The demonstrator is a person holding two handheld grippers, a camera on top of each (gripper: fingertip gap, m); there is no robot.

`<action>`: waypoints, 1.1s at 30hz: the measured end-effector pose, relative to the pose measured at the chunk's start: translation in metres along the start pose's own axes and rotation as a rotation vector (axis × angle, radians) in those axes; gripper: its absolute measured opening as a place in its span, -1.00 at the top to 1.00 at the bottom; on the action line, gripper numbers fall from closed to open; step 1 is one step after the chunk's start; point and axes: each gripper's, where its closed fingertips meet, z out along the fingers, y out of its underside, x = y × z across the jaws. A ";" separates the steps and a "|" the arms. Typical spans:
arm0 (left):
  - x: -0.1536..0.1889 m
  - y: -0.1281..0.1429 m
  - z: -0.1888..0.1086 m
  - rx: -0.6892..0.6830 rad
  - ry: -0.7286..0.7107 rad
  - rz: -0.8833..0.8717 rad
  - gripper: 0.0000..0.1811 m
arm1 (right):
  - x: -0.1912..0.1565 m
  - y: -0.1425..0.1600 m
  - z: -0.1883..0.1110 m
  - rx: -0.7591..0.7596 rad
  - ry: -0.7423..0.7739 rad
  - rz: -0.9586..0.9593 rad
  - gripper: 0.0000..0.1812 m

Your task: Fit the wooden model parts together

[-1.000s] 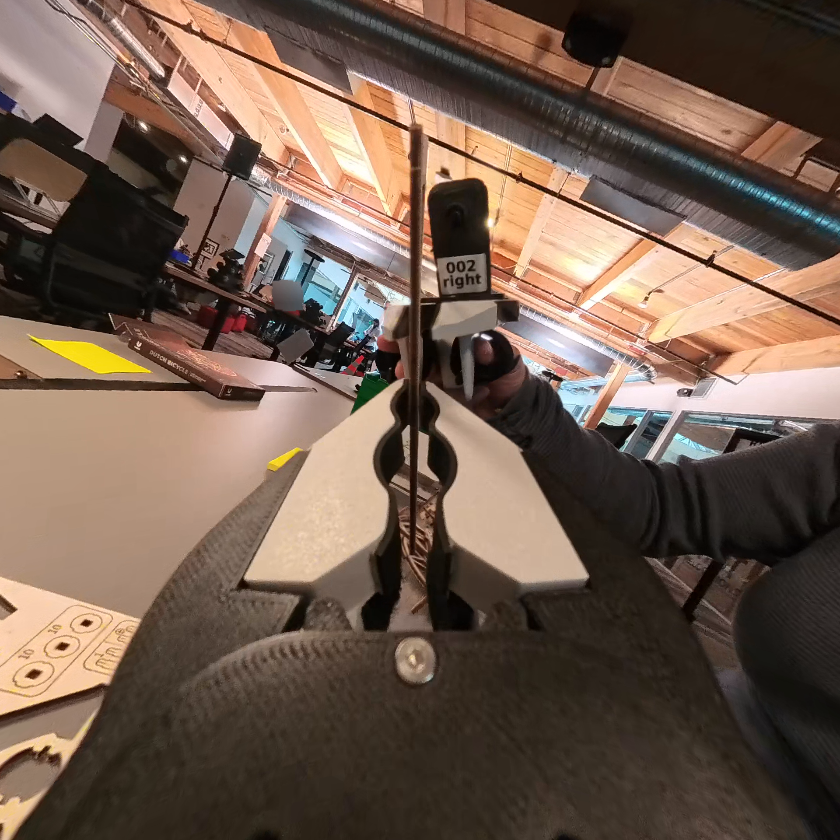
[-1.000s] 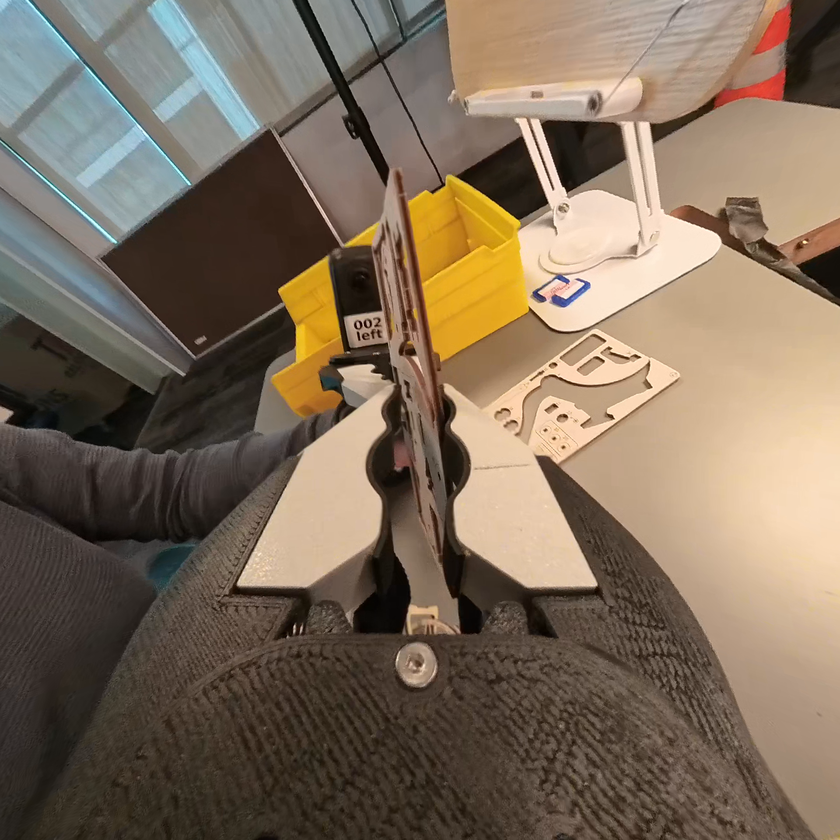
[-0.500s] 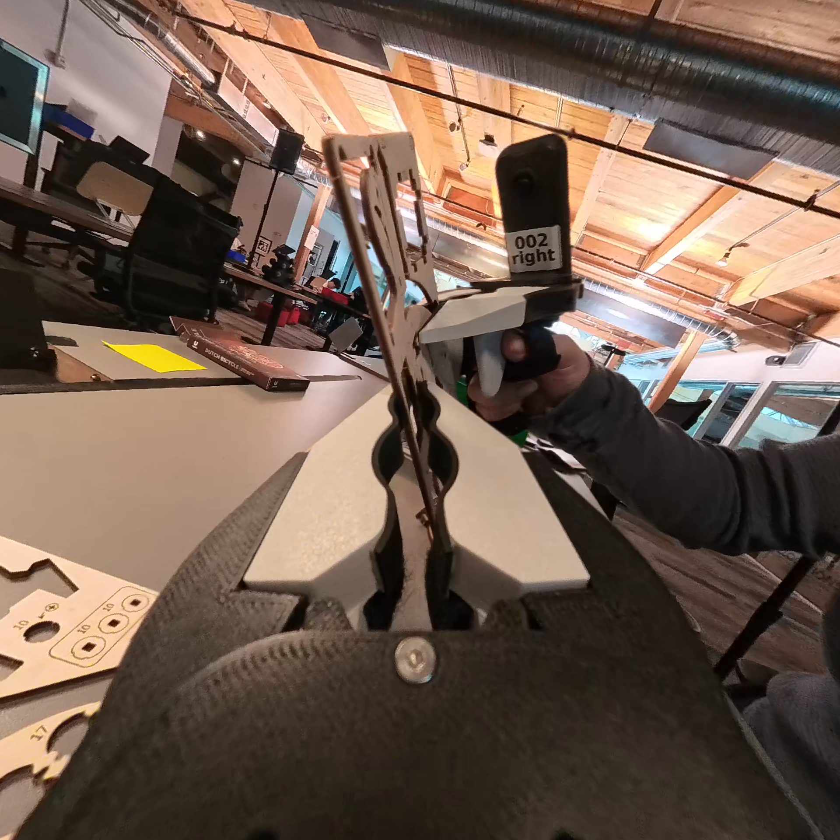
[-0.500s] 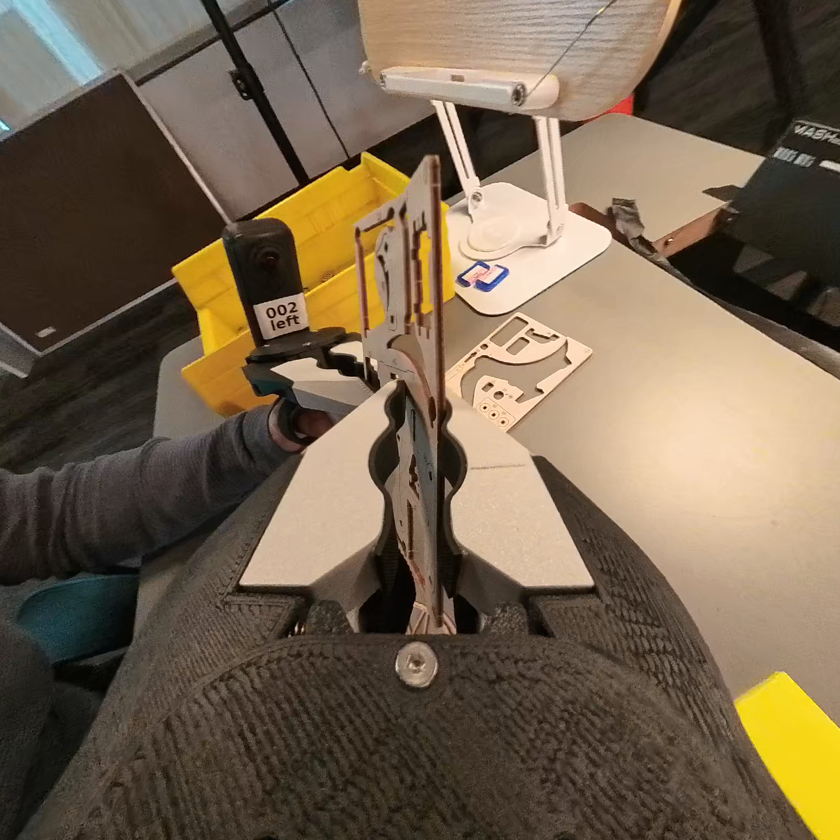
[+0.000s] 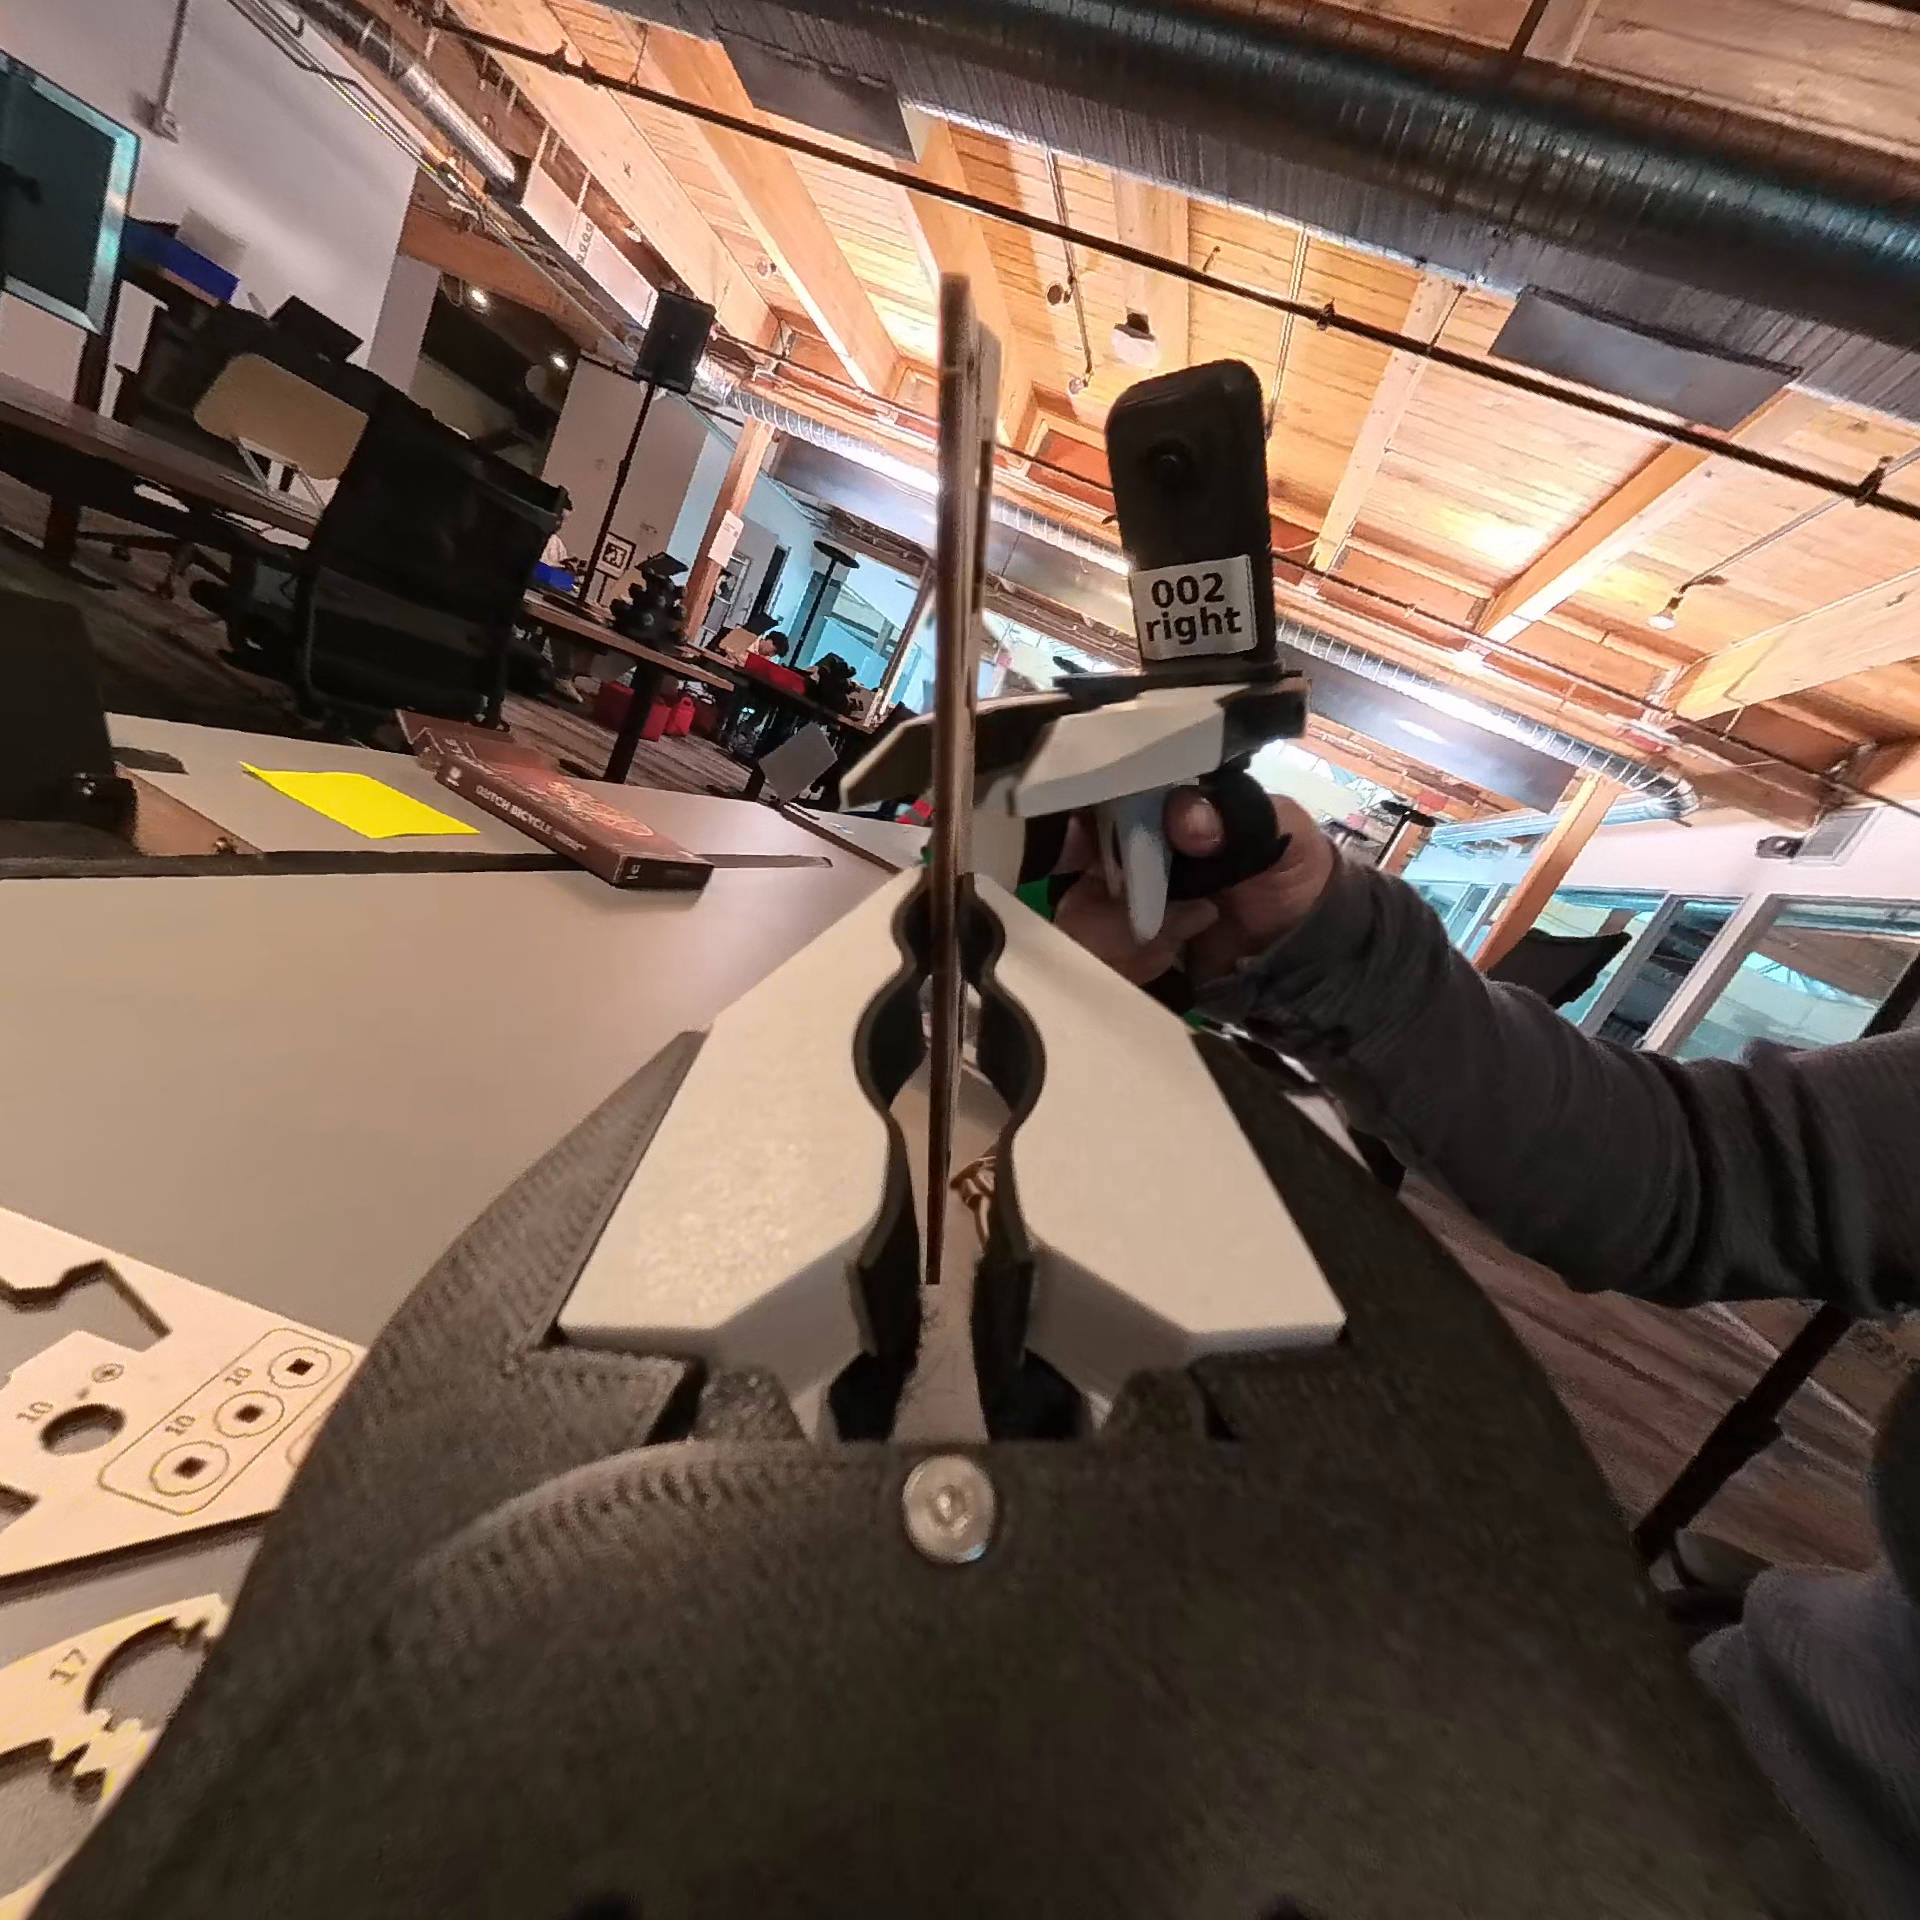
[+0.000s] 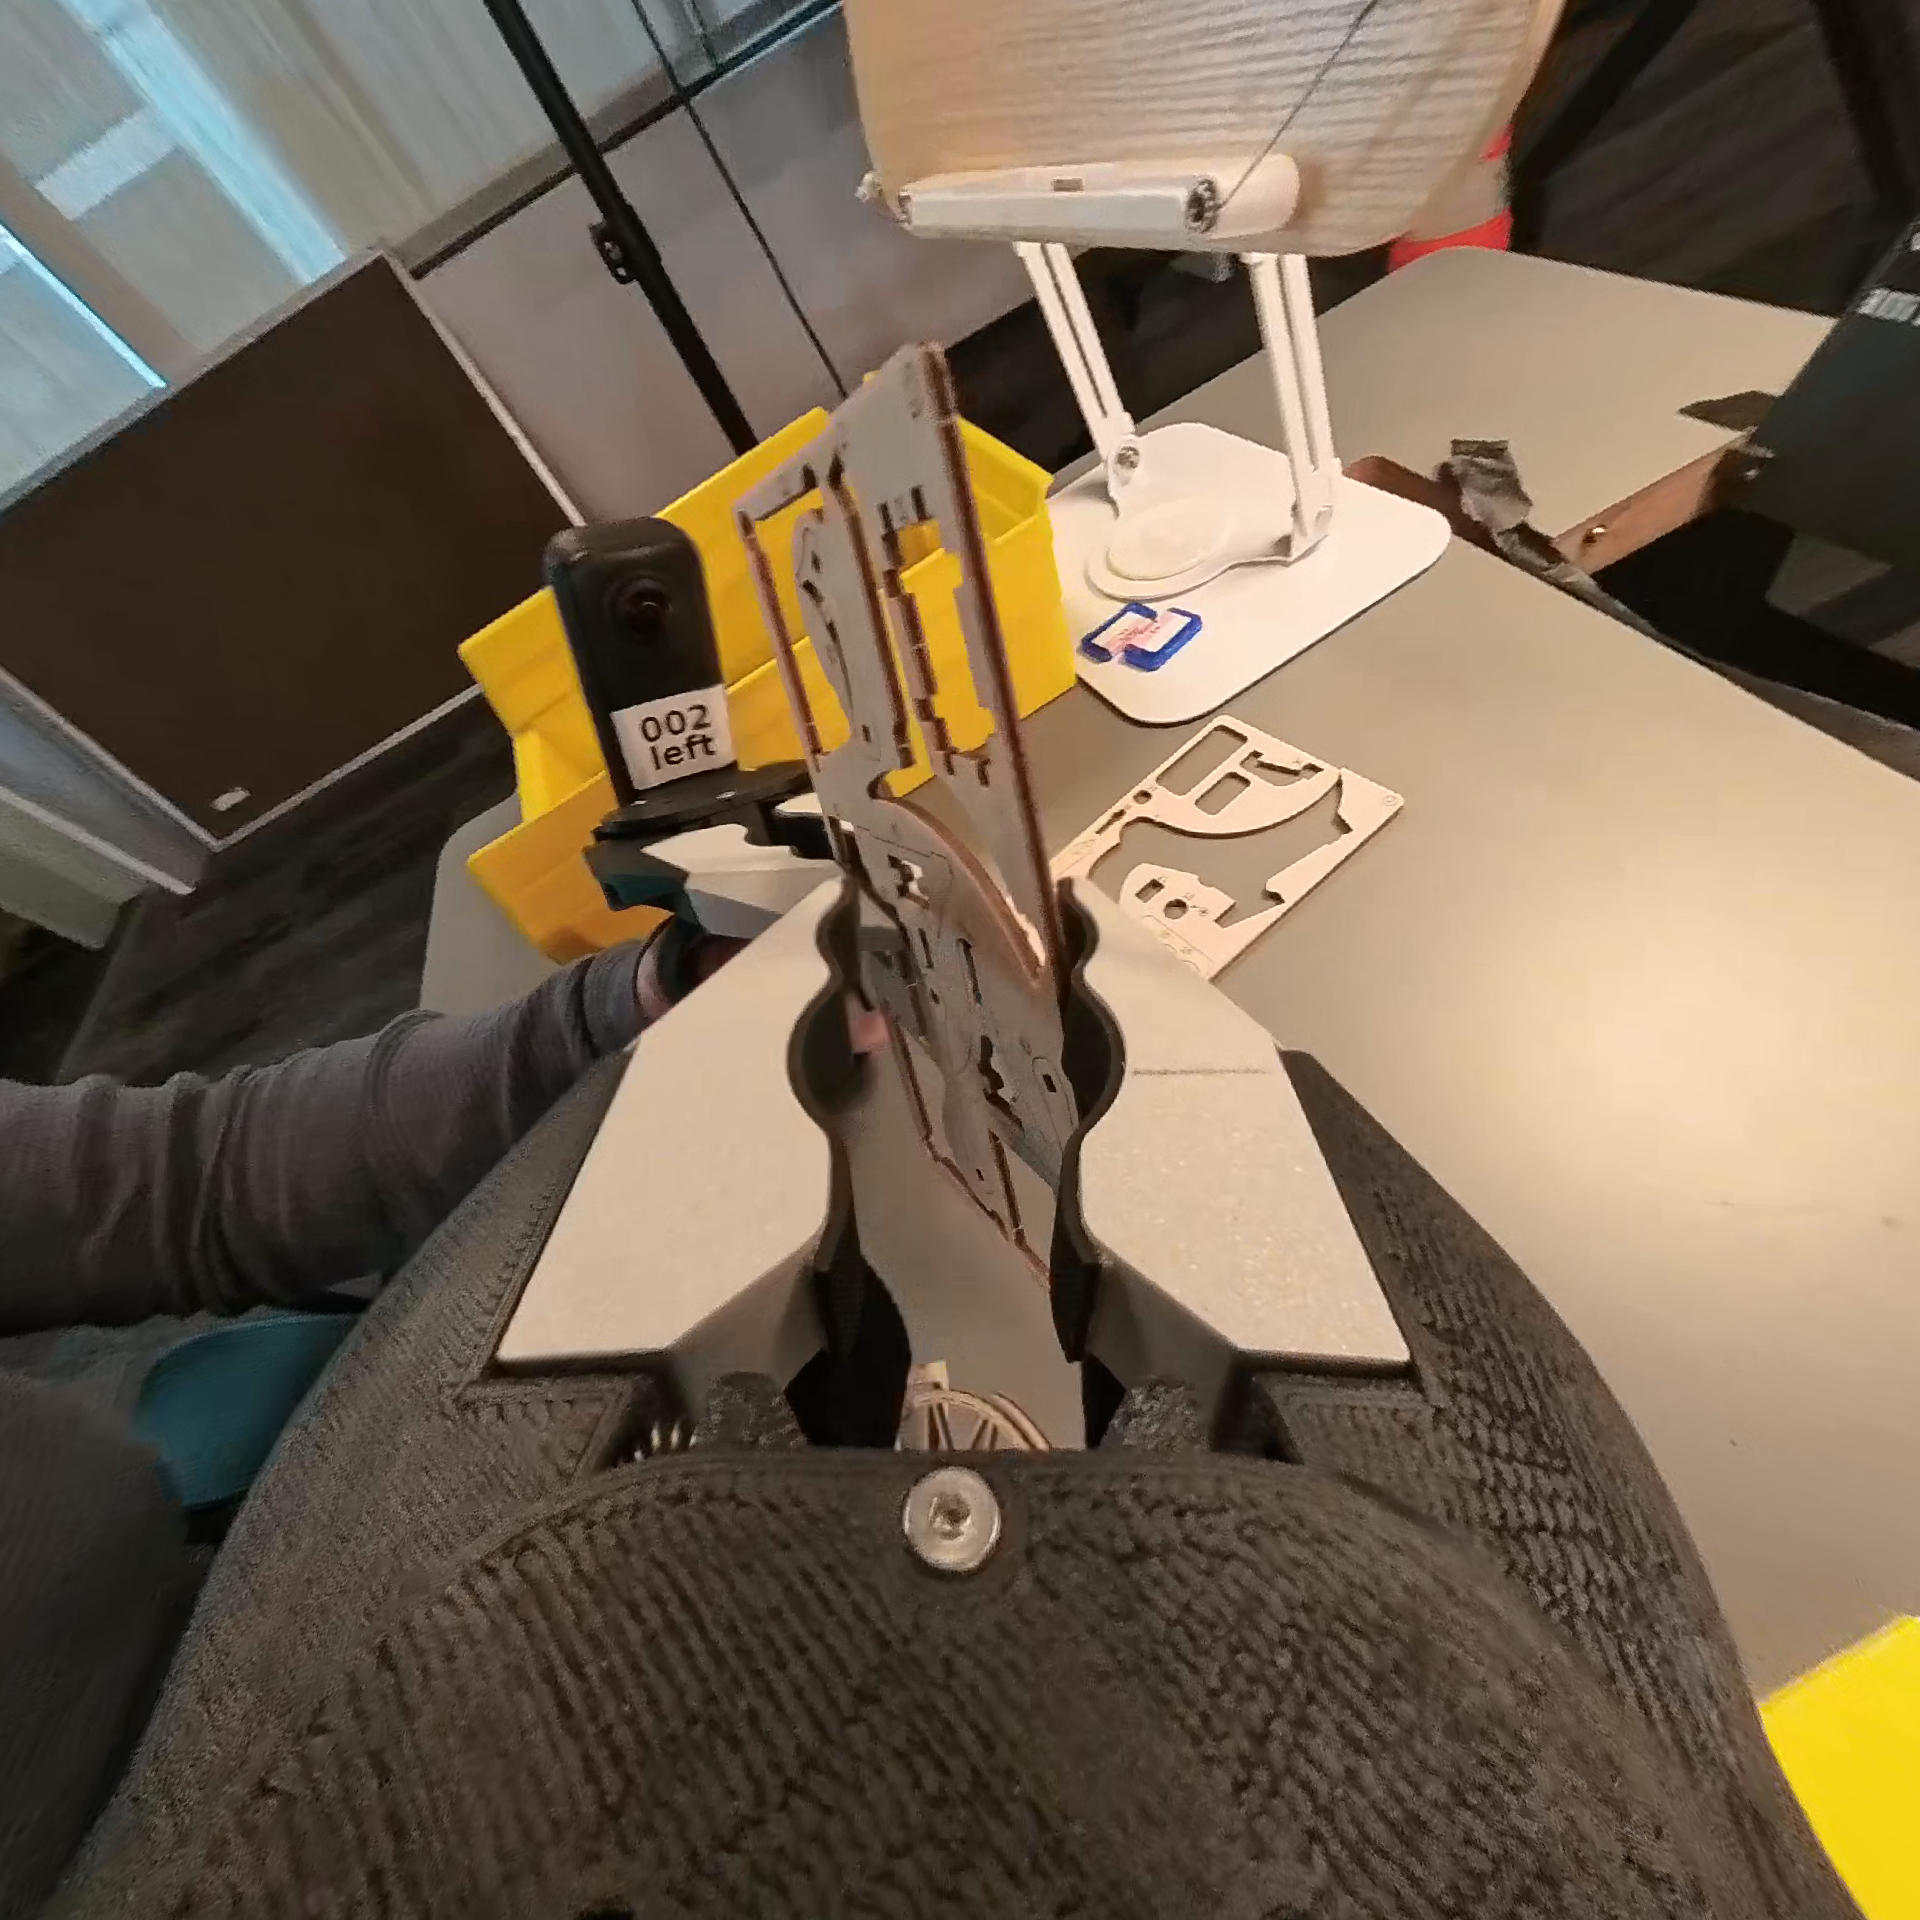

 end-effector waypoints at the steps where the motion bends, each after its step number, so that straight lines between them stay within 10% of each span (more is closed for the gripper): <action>1: 0.000 0.000 0.000 0.002 0.006 -0.012 0.99 | 0.001 0.001 0.000 -0.008 -0.001 0.000 0.63; 33: -0.014 0.014 0.003 -0.061 -0.095 0.021 0.98 | 0.024 0.018 0.003 -0.065 0.239 -0.022 0.68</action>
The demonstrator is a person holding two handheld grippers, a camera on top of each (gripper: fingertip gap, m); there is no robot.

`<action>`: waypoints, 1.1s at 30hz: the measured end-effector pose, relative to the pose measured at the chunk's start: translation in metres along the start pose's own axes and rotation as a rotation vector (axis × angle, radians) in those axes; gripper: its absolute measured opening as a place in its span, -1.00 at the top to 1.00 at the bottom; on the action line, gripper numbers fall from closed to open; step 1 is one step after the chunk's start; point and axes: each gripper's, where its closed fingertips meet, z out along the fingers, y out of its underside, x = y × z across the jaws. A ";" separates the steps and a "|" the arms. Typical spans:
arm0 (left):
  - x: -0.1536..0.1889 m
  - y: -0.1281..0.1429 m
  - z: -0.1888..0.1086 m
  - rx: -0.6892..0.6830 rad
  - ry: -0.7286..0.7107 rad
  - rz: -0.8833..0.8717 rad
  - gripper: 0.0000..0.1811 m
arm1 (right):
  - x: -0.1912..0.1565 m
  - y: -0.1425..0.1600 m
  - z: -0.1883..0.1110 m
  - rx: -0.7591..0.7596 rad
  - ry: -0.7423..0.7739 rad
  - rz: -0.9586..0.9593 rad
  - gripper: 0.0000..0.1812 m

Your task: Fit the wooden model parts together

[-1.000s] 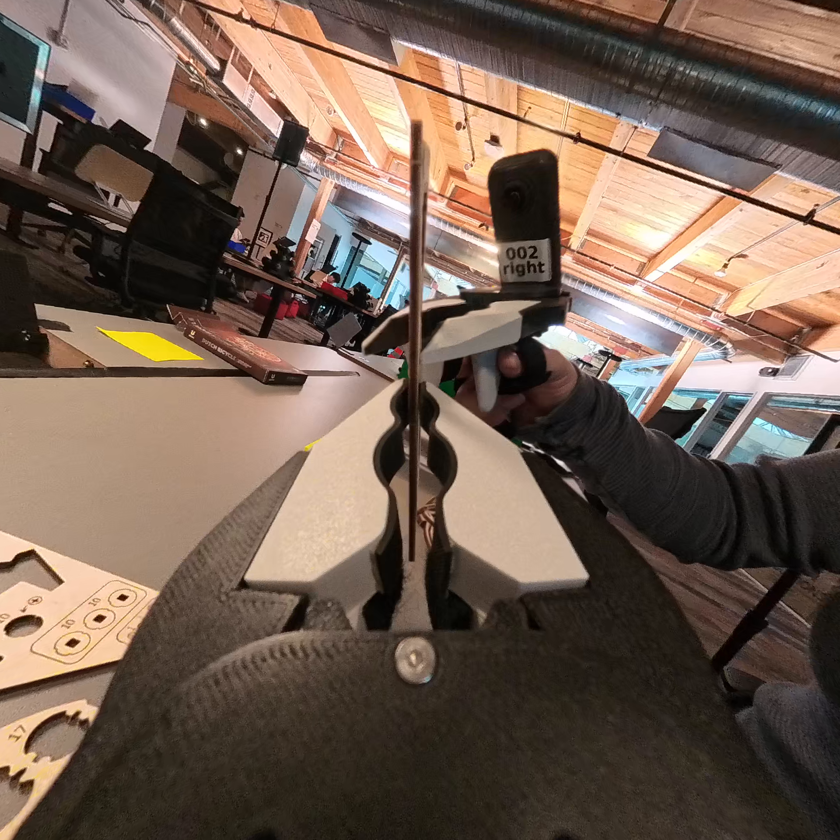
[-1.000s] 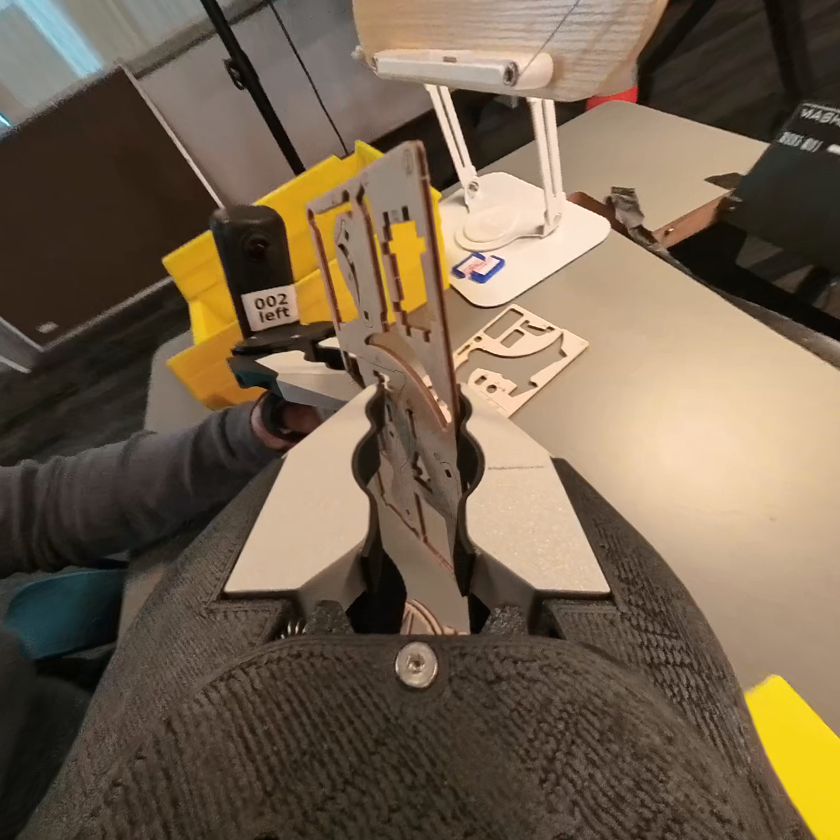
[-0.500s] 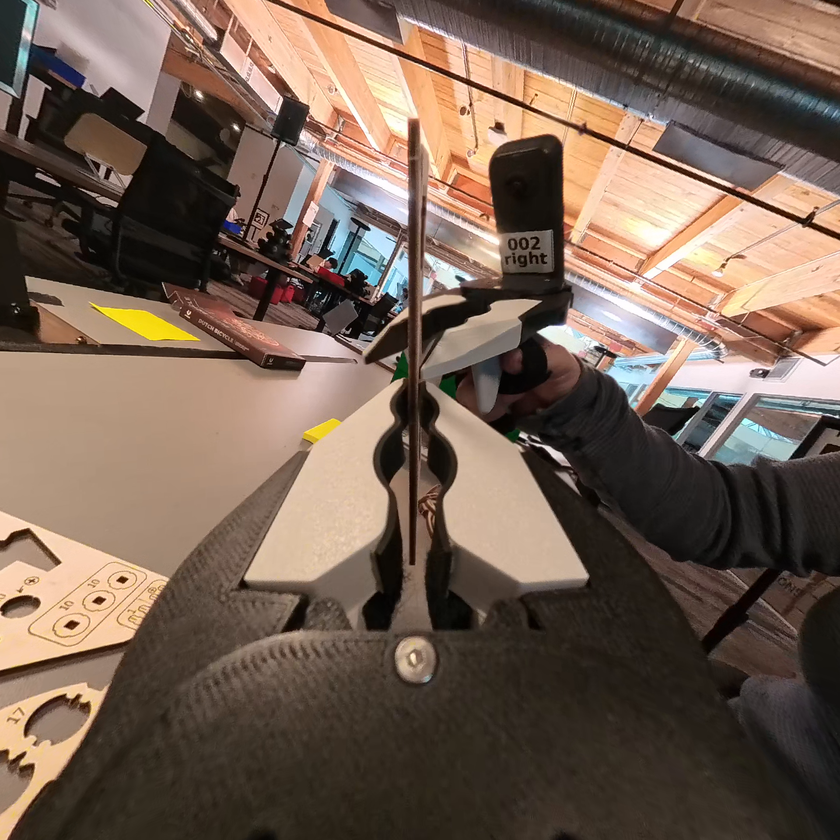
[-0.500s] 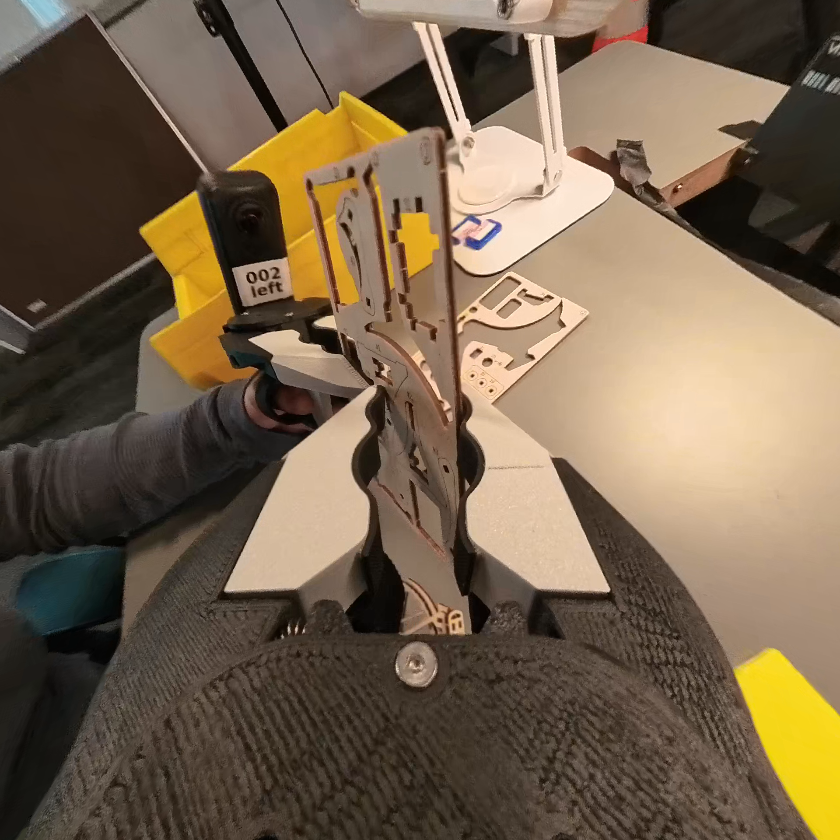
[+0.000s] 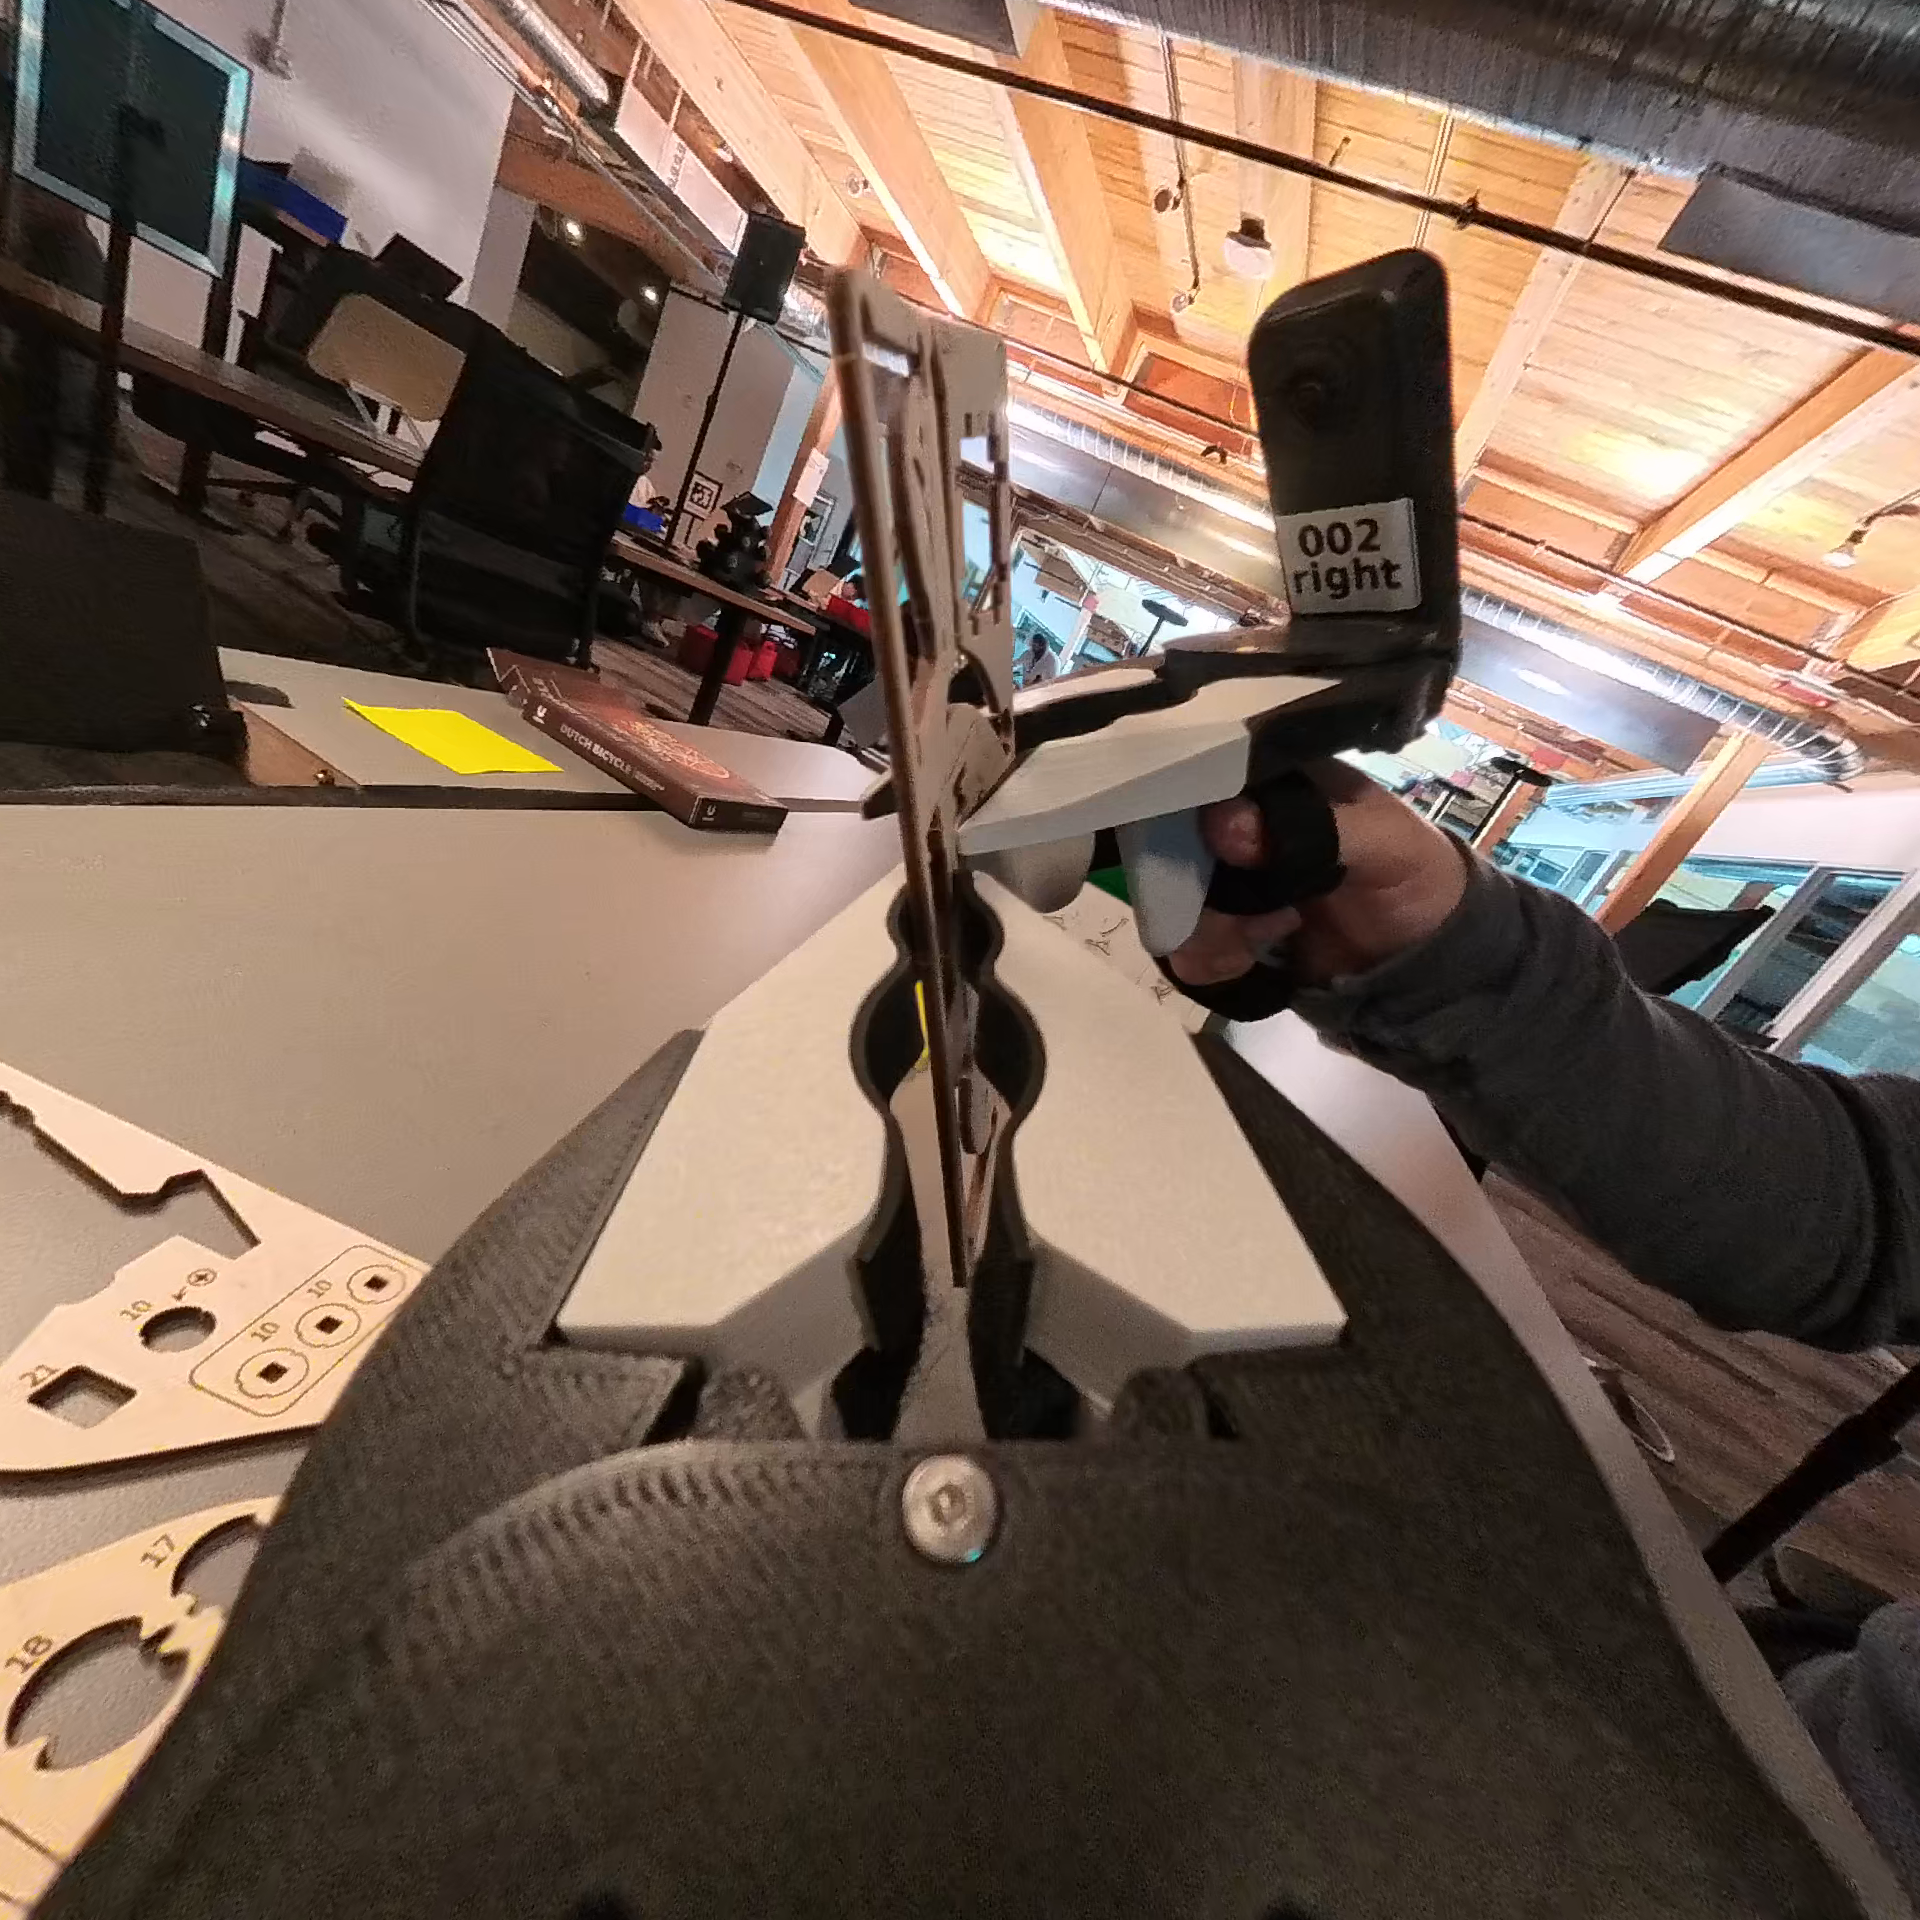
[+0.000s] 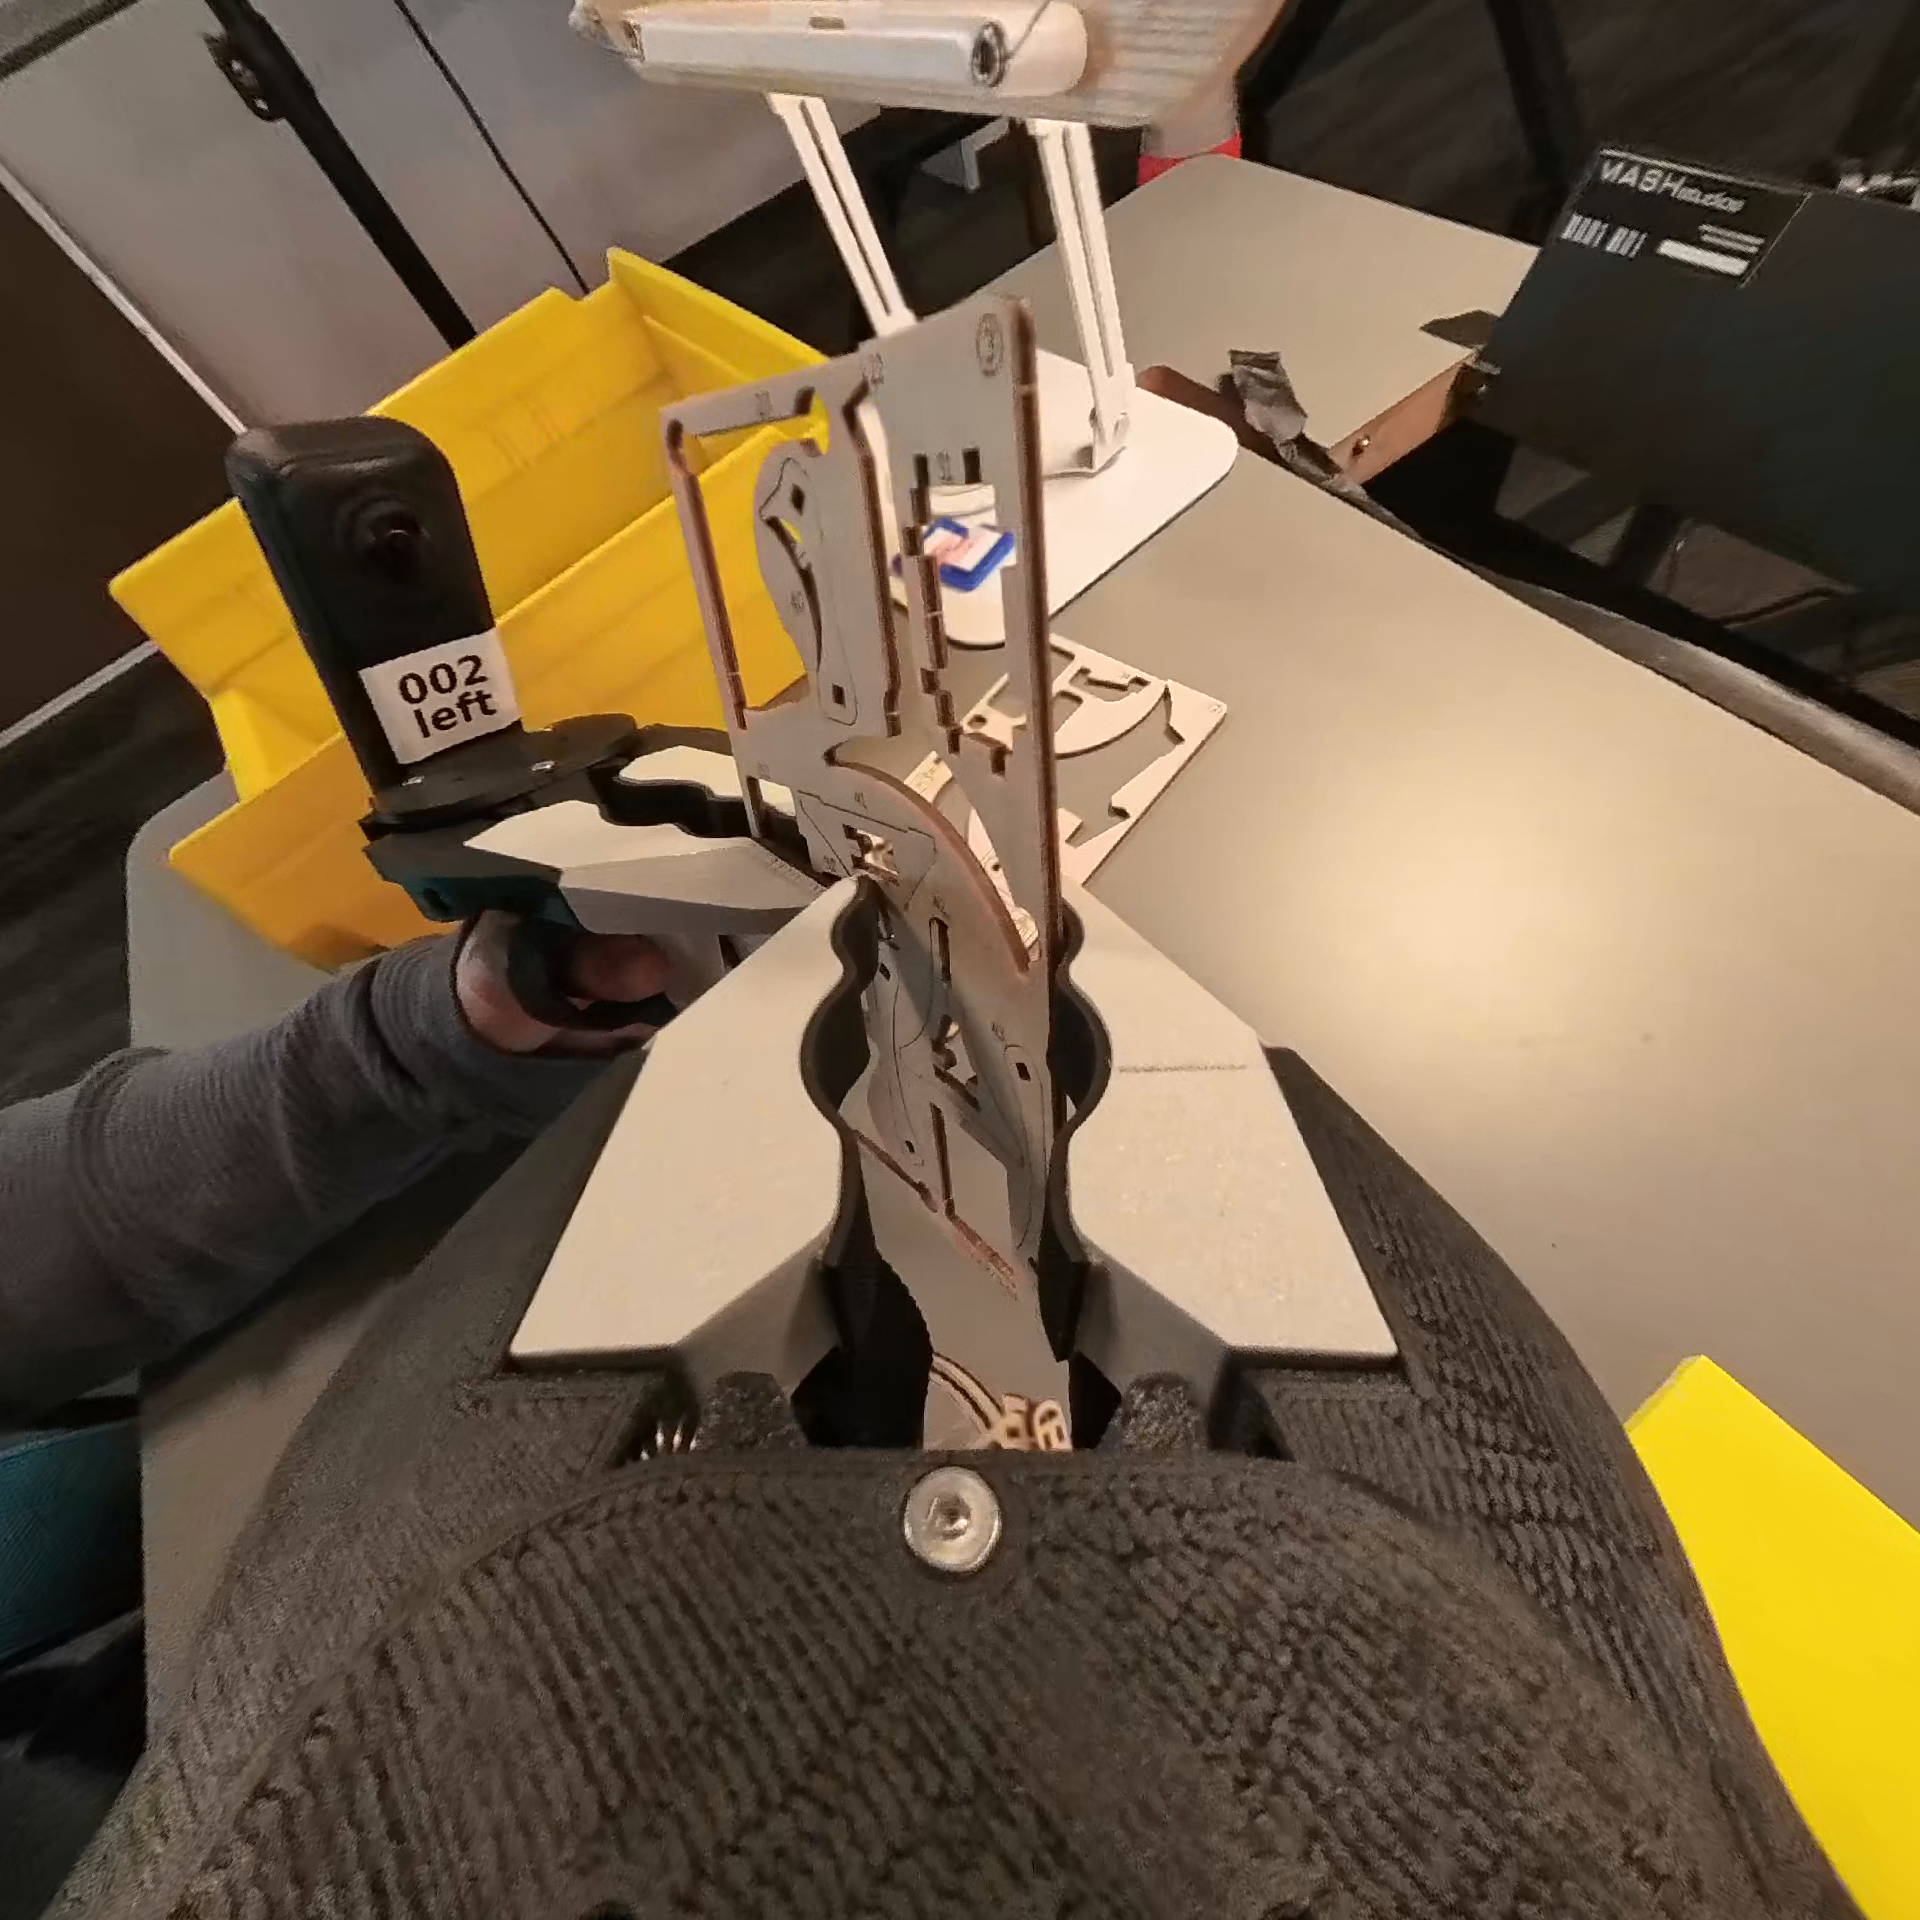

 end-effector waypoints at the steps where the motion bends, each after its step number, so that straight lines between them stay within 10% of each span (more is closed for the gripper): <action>1: 0.000 0.000 0.000 -0.001 -0.003 0.006 0.98 | 0.000 0.000 0.000 0.004 0.005 0.004 0.68; 15: 0.007 0.003 0.003 -0.025 0.024 0.004 0.99 | 0.000 -0.001 -0.006 0.130 -0.122 0.204 0.70; 33: 0.015 0.004 0.003 -0.017 0.117 -0.074 0.99 | -0.009 0.005 -0.014 -0.052 -0.120 -0.062 0.72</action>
